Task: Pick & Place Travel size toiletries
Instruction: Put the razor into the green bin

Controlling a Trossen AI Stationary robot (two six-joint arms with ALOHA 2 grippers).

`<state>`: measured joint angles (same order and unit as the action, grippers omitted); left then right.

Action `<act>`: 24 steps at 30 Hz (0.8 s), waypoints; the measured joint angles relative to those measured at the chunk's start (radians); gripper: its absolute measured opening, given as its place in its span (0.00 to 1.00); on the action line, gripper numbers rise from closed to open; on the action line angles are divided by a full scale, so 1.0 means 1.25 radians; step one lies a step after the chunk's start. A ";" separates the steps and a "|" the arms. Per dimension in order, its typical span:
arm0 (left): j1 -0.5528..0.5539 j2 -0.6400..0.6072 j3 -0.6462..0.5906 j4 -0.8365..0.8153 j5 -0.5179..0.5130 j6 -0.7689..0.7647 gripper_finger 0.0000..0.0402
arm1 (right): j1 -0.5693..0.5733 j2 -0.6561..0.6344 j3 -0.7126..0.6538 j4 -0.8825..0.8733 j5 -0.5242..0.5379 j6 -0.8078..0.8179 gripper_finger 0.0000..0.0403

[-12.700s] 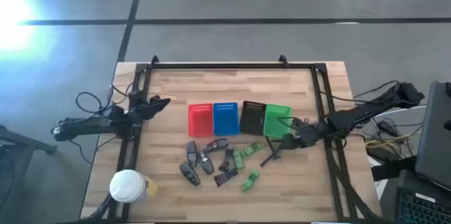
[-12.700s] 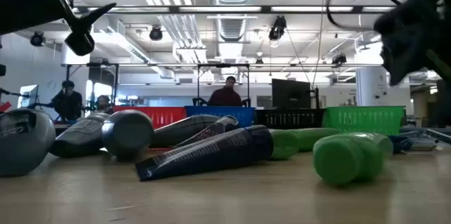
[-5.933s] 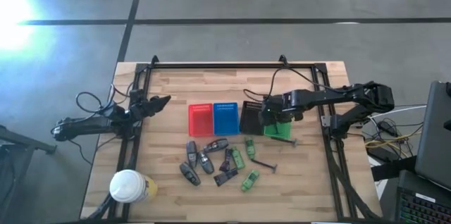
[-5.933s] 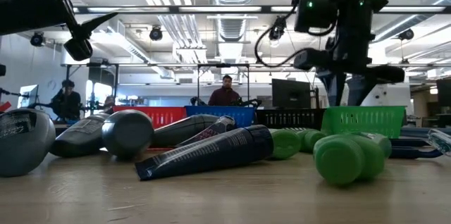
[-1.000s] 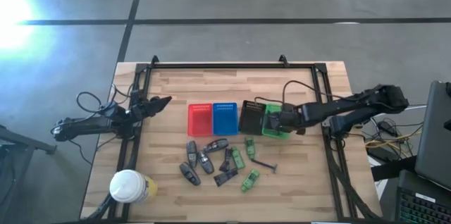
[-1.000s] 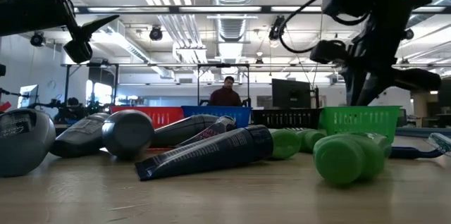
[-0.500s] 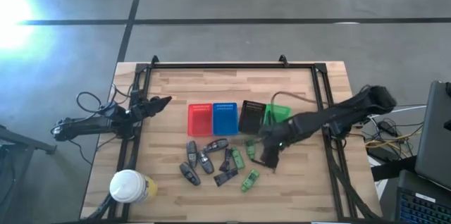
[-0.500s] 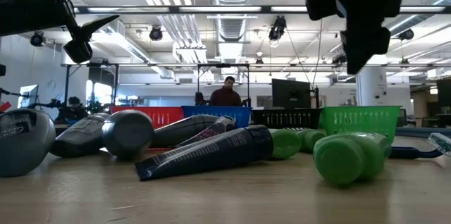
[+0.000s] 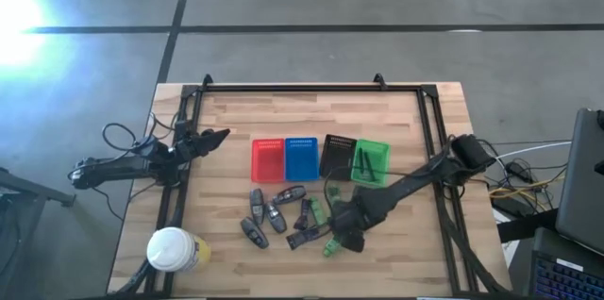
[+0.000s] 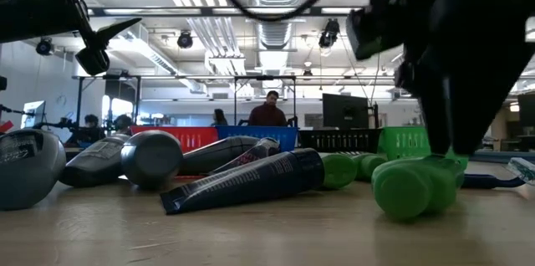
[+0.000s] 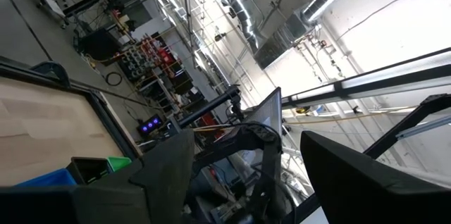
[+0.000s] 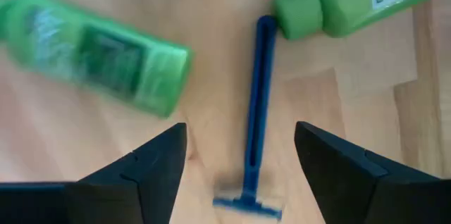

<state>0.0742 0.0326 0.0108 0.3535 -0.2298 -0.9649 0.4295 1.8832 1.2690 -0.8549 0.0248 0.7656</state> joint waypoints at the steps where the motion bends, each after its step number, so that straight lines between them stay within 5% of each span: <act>1: 0.000 0.000 0.000 0.000 0.000 0.000 0.66 | 0.004 0.010 0.000 0.001 0.007 0.016 0.63; 6: 0.000 0.000 0.000 0.000 0.000 0.000 0.66 | 0.004 0.043 -0.007 -0.003 0.022 0.099 0.51; 16: 0.000 0.000 0.000 0.001 0.000 0.000 0.66 | 0.015 0.047 -0.020 0.001 -0.008 0.131 0.07; 24: 0.000 0.000 0.000 0.001 0.000 0.000 0.66 | 0.002 -0.044 -0.020 -0.018 -0.044 0.330 0.05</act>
<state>0.0742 0.0326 0.0105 0.3544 -0.2298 -0.9652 0.4316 1.8279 1.2436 -0.8776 -0.0307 1.1775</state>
